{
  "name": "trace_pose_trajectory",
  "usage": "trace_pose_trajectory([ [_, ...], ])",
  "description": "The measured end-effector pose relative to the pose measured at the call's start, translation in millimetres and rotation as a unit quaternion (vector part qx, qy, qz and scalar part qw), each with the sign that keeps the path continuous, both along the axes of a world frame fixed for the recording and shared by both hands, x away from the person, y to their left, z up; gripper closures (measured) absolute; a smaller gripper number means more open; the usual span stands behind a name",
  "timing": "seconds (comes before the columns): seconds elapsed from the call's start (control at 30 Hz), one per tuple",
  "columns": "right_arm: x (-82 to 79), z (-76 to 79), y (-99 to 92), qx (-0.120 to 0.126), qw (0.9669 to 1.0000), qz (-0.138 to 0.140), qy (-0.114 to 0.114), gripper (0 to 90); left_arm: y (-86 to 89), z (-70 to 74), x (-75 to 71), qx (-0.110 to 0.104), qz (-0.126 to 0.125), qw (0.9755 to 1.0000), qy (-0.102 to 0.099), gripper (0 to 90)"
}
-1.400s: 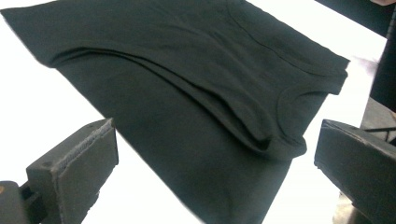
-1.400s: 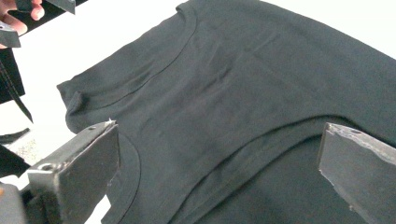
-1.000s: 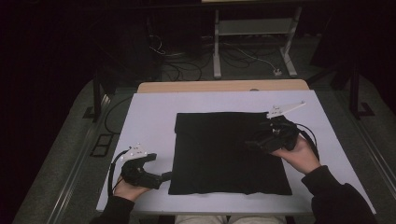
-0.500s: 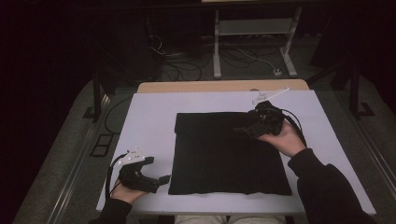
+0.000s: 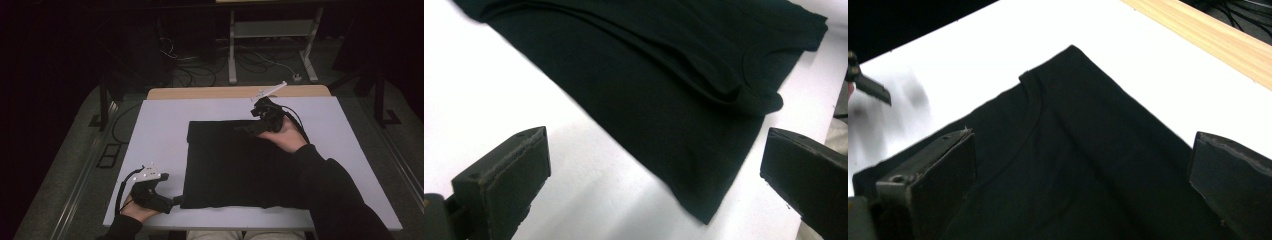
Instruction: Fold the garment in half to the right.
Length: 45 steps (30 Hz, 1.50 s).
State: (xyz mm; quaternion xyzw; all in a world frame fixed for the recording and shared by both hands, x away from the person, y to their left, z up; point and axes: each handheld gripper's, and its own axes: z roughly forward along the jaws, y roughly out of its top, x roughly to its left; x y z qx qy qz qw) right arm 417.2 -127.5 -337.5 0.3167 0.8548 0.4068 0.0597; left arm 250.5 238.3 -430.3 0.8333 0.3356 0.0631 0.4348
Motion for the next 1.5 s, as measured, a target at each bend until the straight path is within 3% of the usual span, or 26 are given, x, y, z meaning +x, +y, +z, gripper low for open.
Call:
trace_pose_trajectory([
  [0.4, 26.3, 3.2, 41.0, 0.001, 0.9999, 0.012, -0.001, 0.0, -7.2, -4.7, -2.9, 0.017, -0.028, 0.9995, 0.002, 0.0],
  [0.83, 51.1, -9.5, 72.4, -0.008, 0.9998, 0.013, 0.012, 0.0, -18.1, -9.1, -7.9, 0.03, -0.058, 0.9978, 0.013, 0.0],
  [1.0, 60.2, -15.6, 81.5, -0.01, 0.9998, 0.008, 0.014, 0.0, -21.8, -10.7, -9.6, 0.039, -0.072, 0.9965, 0.014, 0.0],
  [1.07, 63.2, -18.3, 84.8, -0.007, 0.9998, 0.006, 0.016, 0.0, -22.5, -11.5, -9.3, 0.054, -0.085, 0.9948, 0.015, 0.0],
  [1.3, 74.0, -29.6, 93.9, -0.006, 0.9997, 0.001, 0.023, 0.0, -27.6, -13.9, -11.7, 0.072, -0.101, 0.9921, 0.019, 0.0],
  [1.5, 81.3, -37.9, 100.0, -0.003, 0.9997, -0.004, 0.024, 0.0, -29.1, -15.4, -12.4, 0.086, -0.109, 0.9902, 0.014, 6.6],
])
